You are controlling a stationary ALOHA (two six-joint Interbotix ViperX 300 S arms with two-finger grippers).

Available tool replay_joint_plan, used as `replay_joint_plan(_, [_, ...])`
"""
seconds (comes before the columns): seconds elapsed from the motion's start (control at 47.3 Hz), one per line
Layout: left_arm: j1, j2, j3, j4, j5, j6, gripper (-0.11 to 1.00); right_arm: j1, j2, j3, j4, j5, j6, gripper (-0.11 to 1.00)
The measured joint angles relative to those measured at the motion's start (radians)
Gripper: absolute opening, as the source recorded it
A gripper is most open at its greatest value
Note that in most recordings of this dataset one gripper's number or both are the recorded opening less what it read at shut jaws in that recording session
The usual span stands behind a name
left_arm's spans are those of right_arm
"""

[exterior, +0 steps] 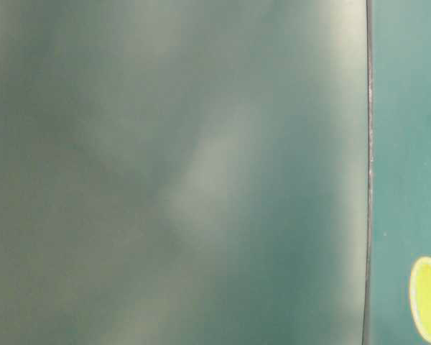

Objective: Move the cup to the right with left arm.
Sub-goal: 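Open the left gripper at the left edge of the table, then move the open left gripper right toward the orange cup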

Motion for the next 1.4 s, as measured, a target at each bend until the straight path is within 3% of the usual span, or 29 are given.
replay_joint_plan(0.148, [0.009,0.02,0.0,0.0,-0.002,-0.002,0.51,0.0,0.0,0.0,0.0,0.0,0.0,0.0])
replay_joint_plan(0.275, [0.012,0.032,0.008,0.002,-0.017,0.0,0.68,0.0,0.0,0.0,0.0,-0.002,0.002,0.0])
replay_joint_plan(0.423, [0.025,0.058,0.025,0.002,-0.028,-0.005,0.66,0.0,0.0,0.0,0.0,0.0,0.003,0.0])
replay_joint_plan(0.782, [0.071,0.225,0.029,0.002,-0.066,-0.005,0.8,0.0,0.003,0.0,0.0,0.0,0.005,0.0])
replay_joint_plan(1.395, [0.06,0.535,0.018,0.002,-0.264,-0.005,0.8,0.0,0.005,0.0,0.0,0.0,0.006,0.0])
